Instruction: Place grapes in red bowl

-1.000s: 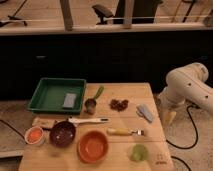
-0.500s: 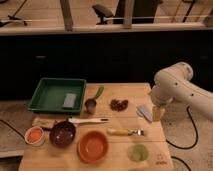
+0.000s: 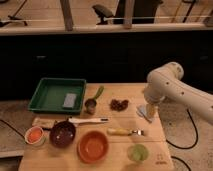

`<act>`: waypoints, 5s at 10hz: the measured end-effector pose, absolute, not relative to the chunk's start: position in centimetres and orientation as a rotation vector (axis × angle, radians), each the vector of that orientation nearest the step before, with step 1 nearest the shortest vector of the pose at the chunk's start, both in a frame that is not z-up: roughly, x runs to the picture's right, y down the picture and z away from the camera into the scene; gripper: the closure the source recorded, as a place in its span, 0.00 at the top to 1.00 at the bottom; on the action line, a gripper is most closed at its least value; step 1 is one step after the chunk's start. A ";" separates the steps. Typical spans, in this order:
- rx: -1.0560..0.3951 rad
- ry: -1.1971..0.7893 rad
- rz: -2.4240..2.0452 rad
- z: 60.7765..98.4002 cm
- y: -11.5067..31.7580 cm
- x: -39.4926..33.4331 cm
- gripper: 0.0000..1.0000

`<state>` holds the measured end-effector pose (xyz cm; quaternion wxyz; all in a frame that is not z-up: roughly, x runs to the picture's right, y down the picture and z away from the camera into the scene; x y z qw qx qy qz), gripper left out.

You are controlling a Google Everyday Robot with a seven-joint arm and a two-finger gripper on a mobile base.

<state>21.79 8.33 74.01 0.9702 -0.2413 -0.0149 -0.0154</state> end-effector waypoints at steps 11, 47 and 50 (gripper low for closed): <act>-0.426 -0.090 0.006 77.5 6.4 18.1 0.80; -0.560 -0.216 0.128 89.2 8.7 12.5 0.80; -0.588 -0.213 0.125 90.0 9.3 12.6 0.80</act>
